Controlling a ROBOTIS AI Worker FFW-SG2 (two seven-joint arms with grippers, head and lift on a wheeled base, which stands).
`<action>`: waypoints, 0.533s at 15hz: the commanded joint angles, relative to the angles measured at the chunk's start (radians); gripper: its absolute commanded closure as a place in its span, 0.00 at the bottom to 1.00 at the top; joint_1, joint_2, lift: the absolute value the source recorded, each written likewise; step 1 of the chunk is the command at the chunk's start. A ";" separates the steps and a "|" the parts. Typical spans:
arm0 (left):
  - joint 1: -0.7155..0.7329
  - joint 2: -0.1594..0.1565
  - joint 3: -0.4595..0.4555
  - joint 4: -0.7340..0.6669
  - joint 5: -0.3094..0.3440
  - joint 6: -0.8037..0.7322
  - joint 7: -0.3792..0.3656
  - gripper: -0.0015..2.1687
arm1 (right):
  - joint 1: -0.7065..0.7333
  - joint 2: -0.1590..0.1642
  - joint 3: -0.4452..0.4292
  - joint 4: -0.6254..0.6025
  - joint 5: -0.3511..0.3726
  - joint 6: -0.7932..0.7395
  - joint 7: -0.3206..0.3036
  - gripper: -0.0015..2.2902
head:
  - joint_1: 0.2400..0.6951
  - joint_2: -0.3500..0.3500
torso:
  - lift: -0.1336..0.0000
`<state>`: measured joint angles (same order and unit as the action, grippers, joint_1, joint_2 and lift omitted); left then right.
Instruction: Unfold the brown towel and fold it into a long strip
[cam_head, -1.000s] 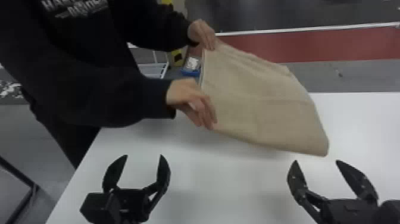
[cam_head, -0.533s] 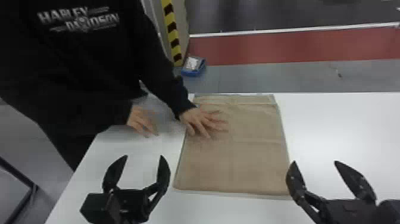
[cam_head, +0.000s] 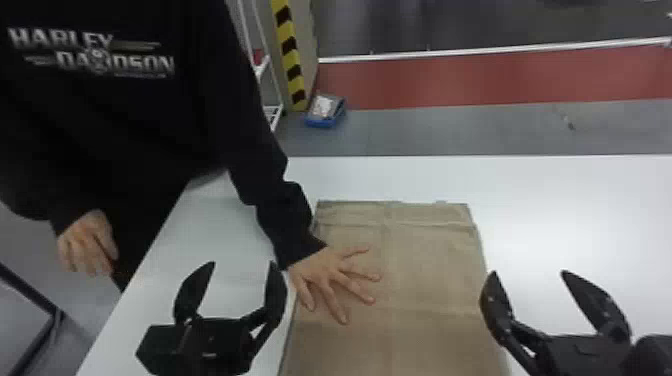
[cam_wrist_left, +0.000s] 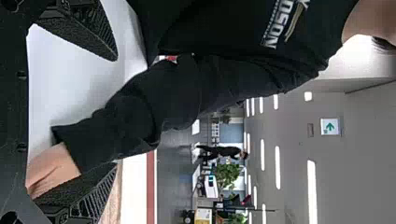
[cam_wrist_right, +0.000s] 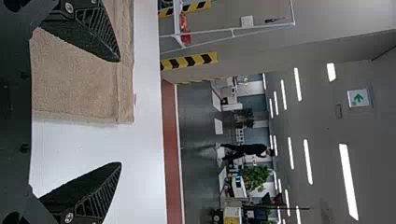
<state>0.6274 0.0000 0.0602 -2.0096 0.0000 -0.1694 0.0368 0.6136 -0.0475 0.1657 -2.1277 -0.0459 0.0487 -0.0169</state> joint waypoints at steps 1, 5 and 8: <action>0.000 -0.003 0.000 0.000 0.000 0.000 0.000 0.03 | 0.000 0.000 0.000 0.000 0.000 0.000 0.000 0.04 | 1.00 0.75 | 0.08; 0.000 -0.003 0.000 0.000 0.000 0.000 0.000 0.03 | 0.002 0.000 0.000 -0.001 0.000 0.000 0.000 0.04 | 1.00 0.75 | 0.08; 0.000 -0.003 0.000 0.000 0.000 0.000 0.000 0.03 | 0.002 0.000 -0.002 0.000 0.000 0.000 0.000 0.04 | 1.00 0.75 | 0.08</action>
<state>0.6274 0.0000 0.0598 -2.0095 0.0000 -0.1694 0.0368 0.6150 -0.0475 0.1645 -2.1278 -0.0460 0.0484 -0.0169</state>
